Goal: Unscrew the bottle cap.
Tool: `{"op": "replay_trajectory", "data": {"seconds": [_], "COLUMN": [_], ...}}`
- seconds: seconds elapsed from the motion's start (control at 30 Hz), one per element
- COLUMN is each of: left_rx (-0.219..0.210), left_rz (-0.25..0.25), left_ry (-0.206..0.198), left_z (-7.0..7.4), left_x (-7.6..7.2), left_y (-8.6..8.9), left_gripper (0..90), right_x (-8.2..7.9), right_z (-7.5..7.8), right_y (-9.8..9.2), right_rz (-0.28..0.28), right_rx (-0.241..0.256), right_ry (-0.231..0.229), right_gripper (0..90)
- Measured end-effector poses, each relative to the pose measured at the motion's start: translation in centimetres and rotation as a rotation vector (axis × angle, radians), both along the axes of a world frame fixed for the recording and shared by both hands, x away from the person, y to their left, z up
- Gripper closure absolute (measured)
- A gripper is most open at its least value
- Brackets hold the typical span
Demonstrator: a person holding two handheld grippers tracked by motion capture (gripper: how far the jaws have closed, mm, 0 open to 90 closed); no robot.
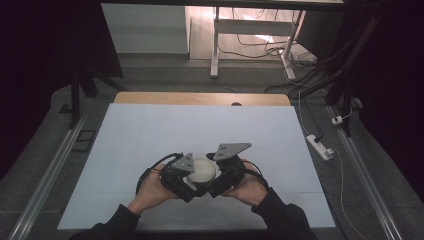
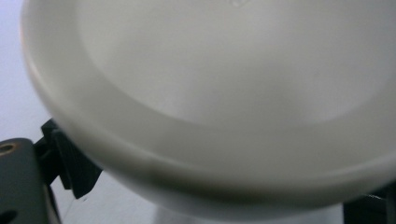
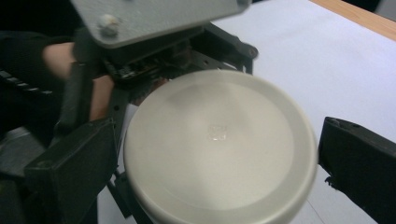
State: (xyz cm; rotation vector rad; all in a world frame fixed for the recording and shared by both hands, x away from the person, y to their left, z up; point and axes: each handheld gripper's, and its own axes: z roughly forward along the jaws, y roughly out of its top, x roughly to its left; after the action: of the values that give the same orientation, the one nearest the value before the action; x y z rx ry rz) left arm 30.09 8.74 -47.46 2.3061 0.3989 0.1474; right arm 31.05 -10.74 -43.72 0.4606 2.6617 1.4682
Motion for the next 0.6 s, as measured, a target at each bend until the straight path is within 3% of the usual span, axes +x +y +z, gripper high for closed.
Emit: {"op": "replay_trajectory", "data": {"seconds": [0.13,0.37,0.5,0.6], "left_rx": [0.01,-0.008,-0.019,-0.022], "left_rz": [0.03,0.02,-0.019,-0.056], "left_ry": [-0.007,-0.004,0.002,0.009], "left_z": [0.09,0.38,0.47,0.48], "left_x": [-0.04,-0.14,-0.16,-0.21], "left_y": [-0.11,-0.02,0.1,0.1], "left_gripper": [8.1,8.1,8.1,8.1], "right_x": [-0.43,-0.68,-0.67,-0.43], "right_z": [-0.33,-0.5,-0.24,-0.1], "right_y": [0.56,0.6,0.5,0.25], "right_rz": [-0.06,-0.078,-0.045,0.011], "right_rx": [-0.017,0.006,0.006,0.004], "right_ry": [-0.033,-0.049,-0.044,-0.032], "right_gripper": [1.5,6.6,6.7,6.8]}}
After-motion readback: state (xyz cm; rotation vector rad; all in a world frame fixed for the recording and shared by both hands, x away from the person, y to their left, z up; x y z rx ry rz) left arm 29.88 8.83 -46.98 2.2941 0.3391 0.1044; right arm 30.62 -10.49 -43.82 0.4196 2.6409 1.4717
